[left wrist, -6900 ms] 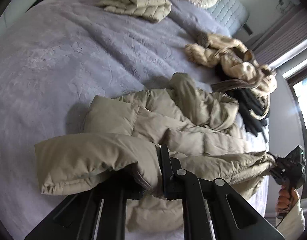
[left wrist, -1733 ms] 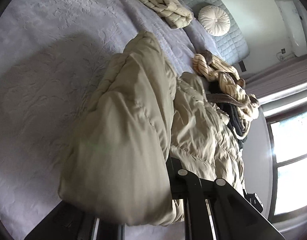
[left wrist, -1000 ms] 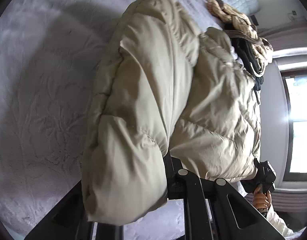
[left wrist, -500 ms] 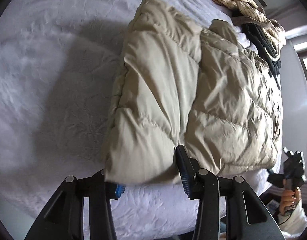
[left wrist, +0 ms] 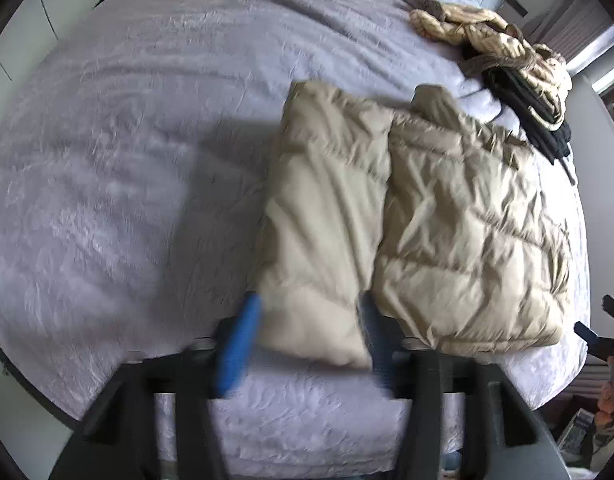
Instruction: Fold large clothes
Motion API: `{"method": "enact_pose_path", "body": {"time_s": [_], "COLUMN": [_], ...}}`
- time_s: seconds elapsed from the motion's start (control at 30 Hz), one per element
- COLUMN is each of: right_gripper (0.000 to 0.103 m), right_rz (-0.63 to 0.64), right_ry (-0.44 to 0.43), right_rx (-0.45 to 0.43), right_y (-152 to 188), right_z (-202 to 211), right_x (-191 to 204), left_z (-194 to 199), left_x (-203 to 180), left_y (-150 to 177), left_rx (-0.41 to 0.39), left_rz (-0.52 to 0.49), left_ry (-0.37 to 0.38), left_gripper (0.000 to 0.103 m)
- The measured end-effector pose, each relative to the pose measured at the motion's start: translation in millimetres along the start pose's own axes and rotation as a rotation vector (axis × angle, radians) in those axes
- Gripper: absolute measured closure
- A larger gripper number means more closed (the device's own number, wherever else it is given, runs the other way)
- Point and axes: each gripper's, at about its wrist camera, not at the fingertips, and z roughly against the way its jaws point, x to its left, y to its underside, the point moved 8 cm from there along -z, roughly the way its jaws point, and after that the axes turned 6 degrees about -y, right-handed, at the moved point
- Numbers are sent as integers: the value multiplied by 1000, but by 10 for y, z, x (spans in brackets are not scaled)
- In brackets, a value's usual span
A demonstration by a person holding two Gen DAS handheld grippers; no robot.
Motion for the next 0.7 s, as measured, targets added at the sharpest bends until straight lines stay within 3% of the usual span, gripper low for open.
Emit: {"method": "enact_pose_path", "body": {"time_s": [0.03,0.13,0.27,0.43,0.5,0.57,0.7], "right_gripper": [0,0,0,0,0,0,0], "right_rz": [22,66,83,138,184,225,238], "right_ry": [11,41,67,159,209,256,268], "right_rx": [0,-14,-46,-90,-59,38,119], "right_y": [-1,-30,-69,-96,-54,48,178], "right_z": [-20,-96,-145,-214,-300,-457,-662], "right_x": [90,290,485,622,688,744,823], "left_z": [42,115,64,-59,-126,-182,-336], "left_x": [-5,-86,-69,-5,21,42,110], "left_y": [-27,-141,-182,-223,-232,-245,-311], "left_rx": [-25,-84,-81,-60,-47,-36,14], "left_rz": [-4,-34,-28,-14,-13,-19,3], "left_ry": [-5,-30,-29,-96,-116,-124,-75], "left_gripper": [15,14,14,14,14,14,14]}}
